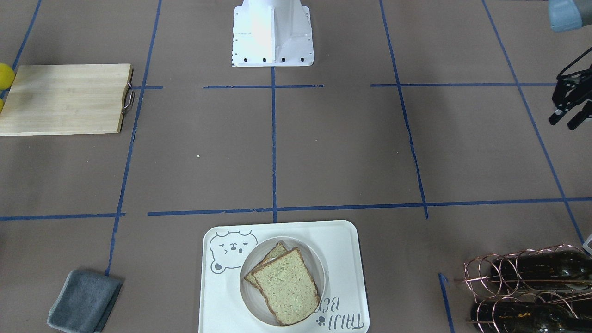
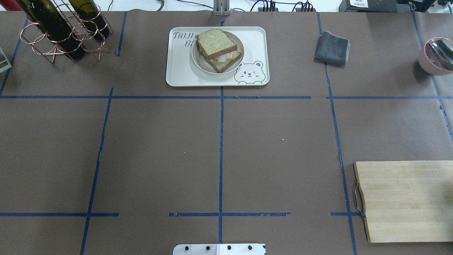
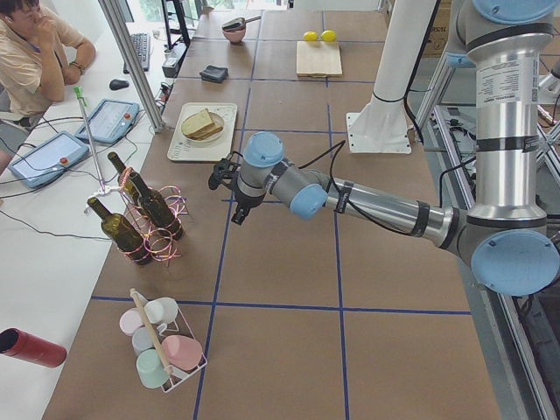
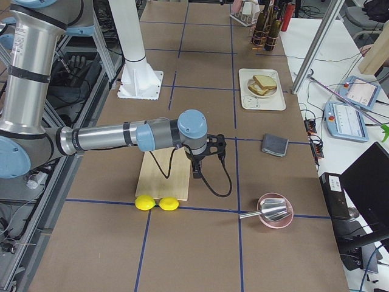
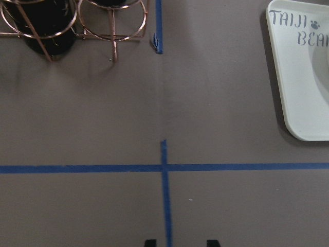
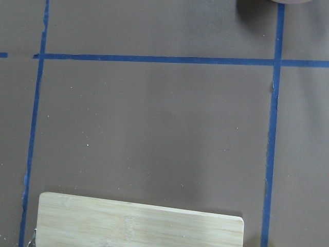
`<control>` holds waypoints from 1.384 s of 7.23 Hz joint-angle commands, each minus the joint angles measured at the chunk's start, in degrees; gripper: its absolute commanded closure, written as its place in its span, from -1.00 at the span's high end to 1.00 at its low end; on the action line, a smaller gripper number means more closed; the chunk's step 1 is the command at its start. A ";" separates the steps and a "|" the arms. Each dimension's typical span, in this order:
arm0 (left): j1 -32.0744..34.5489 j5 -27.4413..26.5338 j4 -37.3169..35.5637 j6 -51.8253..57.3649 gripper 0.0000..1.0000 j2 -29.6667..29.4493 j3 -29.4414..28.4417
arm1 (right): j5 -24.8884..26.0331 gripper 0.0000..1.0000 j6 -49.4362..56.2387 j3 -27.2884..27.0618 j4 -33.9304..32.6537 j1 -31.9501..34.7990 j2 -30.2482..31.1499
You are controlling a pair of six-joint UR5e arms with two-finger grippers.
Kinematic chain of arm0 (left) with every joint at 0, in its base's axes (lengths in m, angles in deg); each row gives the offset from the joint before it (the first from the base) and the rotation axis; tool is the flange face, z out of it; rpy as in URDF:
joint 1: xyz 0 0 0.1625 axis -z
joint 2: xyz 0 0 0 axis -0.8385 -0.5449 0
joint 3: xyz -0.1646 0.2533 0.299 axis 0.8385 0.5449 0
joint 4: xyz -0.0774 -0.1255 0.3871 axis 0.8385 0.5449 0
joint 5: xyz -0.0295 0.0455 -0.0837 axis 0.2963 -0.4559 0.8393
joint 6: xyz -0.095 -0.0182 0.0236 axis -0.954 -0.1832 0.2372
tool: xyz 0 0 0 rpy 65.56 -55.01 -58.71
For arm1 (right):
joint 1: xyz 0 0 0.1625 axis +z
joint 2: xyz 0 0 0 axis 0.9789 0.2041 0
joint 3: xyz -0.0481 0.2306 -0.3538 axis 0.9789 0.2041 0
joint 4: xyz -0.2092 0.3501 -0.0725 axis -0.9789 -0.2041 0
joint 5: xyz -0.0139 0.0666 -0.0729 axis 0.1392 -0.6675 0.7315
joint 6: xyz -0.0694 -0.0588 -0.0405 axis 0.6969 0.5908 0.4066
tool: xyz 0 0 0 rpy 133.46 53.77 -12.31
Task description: Make sandwich and place on tray
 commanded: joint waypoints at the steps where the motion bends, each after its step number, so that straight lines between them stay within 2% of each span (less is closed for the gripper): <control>1: 7.92 1.25 -22.64 15.48 -0.06 -6.02 -0.17 | 0.30 1.00 6.96 0.73 -10.62 2.10 -4.00; 2: 9.07 0.73 -32.58 20.23 0.04 -9.64 -0.78 | 0.39 1.00 10.81 0.65 -16.86 2.01 -6.55; 3: 9.26 0.72 -33.89 24.02 0.99 -8.98 -1.14 | 0.47 1.00 13.03 0.30 -20.05 2.45 -7.10; 5: 9.44 1.42 -33.74 24.41 1.00 1.17 0.78 | 2.14 1.00 13.05 -0.23 -19.73 2.98 -5.62; 7: 9.43 1.43 -33.64 24.41 1.00 2.27 0.01 | 2.50 1.00 13.14 -0.23 -17.98 2.98 -3.07; 8: 9.43 2.56 -33.47 24.41 1.00 1.93 1.92 | 2.50 1.00 13.14 -0.15 -17.54 2.98 -2.80; 9: 9.35 7.18 -32.86 24.32 1.00 1.66 0.28 | 2.50 1.00 13.14 0.03 -17.53 2.98 -2.80; 10: 9.26 7.57 -29.72 24.41 1.00 -1.21 -5.65 | 2.32 1.00 13.14 0.03 -17.53 2.98 -2.71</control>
